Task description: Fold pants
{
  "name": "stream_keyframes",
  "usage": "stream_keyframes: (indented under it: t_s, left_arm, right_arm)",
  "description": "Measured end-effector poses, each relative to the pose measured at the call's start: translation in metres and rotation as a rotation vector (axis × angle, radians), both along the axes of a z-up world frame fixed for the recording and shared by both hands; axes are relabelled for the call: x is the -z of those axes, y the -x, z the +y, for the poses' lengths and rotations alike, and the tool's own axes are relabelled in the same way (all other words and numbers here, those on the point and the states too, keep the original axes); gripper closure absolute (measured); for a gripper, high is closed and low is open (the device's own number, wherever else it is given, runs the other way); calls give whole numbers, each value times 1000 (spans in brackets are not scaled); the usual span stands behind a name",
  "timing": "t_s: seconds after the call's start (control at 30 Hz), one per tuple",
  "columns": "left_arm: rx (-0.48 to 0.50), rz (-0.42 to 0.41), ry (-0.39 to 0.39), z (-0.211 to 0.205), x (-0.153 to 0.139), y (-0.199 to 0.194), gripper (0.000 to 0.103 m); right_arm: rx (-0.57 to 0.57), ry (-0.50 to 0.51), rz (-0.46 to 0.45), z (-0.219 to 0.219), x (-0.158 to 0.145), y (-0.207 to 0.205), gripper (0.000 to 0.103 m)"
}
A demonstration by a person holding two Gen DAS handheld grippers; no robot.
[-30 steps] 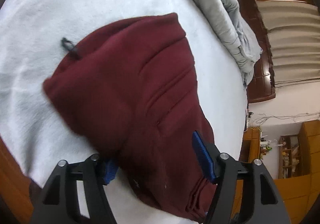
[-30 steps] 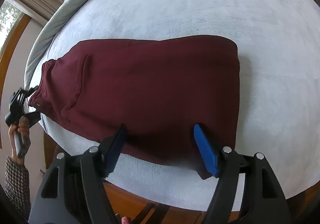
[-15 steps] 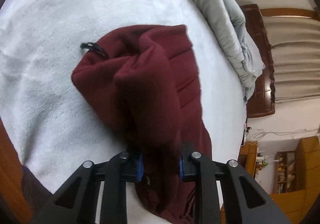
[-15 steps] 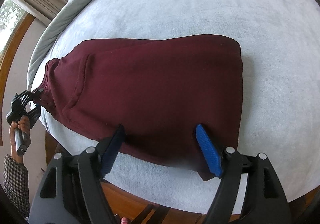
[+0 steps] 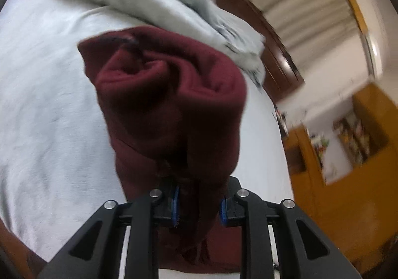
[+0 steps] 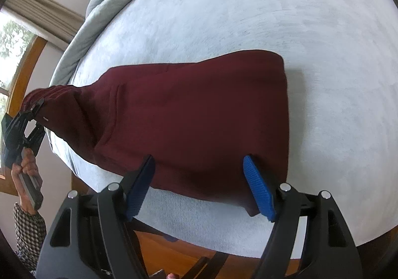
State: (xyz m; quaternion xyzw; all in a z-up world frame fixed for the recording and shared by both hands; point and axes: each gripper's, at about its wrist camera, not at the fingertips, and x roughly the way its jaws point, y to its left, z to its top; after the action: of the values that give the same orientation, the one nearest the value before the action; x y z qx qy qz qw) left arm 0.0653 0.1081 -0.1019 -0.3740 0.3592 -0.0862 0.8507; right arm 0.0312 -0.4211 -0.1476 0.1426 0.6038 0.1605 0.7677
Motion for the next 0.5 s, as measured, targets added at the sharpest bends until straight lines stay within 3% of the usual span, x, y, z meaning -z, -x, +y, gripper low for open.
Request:
stream_keyframes:
  t_s: [0.1,0.23,0.5]
  left_arm:
    - [96,-24,-61,-27,-10,-4,80]
    - [239,-22,-202,-72,-16,-4,80]
    - [387,32,-369,-125,2,-2,80]
  right_arm:
    - [13,-14,-3,-3,-2,1,30]
    - [20,-24,-12,-4,-4,1,30]
    - [10,-44,-22,0,-4,-3,30]
